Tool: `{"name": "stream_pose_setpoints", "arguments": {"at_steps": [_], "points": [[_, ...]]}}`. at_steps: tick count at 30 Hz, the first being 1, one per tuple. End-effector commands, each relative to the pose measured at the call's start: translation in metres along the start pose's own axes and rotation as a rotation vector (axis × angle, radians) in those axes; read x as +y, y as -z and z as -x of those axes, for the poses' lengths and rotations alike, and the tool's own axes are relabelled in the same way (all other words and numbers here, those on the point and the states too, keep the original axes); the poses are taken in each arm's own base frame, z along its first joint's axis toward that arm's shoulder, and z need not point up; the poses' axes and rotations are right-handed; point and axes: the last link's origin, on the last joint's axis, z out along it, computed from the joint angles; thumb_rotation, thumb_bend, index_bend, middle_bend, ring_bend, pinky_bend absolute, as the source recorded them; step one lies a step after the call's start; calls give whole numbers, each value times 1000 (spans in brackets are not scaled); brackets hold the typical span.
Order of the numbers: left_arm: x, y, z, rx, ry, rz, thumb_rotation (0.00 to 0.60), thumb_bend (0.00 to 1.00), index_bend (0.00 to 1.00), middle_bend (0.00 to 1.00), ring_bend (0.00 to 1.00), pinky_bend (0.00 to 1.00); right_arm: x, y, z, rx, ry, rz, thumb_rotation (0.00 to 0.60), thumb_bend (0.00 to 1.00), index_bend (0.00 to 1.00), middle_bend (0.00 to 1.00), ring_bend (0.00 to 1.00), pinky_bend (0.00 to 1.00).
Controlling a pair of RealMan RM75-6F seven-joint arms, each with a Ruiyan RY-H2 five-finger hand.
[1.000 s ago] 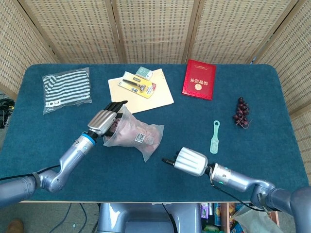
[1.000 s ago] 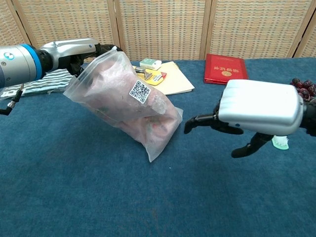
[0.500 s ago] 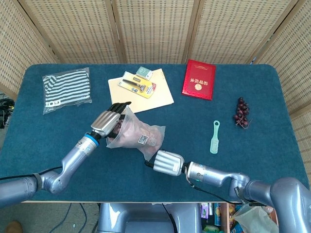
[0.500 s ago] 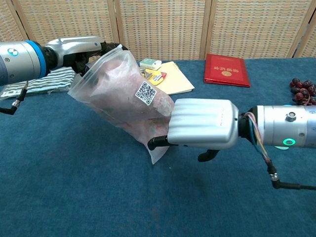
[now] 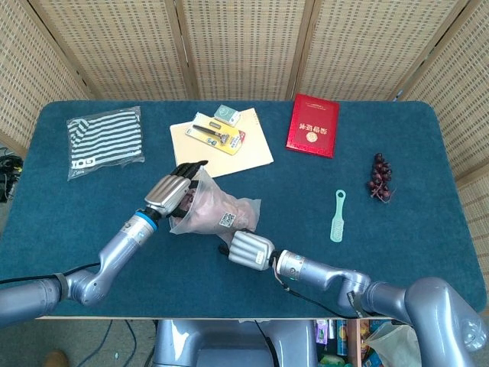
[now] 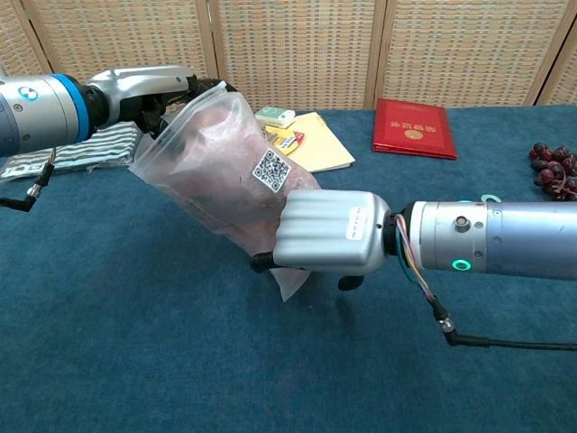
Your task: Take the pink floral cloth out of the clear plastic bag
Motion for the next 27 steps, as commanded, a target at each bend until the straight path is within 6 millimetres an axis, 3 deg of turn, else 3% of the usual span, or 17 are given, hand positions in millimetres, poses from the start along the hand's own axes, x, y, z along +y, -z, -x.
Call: {"name": "stream_pose_setpoints", "arguments": {"at_steps": [1,7,13,27], "points": [[0,1,0,-4,13,-2,600,511,652,0,0,0,-3,-5,1,-13,4,4,600,125,251,837,813,961],[-3,2,0,-10,24,-9,600,512,652,0,0,0,-1,-9,4,-30,16,21,600,150,251,837,813,961],[-3,2,0,-12,31,-5,600,512,652,0,0,0,0,-10,6,-38,29,26,600,227,331,838,812,961],[-7,3,-1,-11,35,-11,600,512,652,0,0,0,-1,-12,8,-45,42,29,600,261,399,838,812,961]]}}
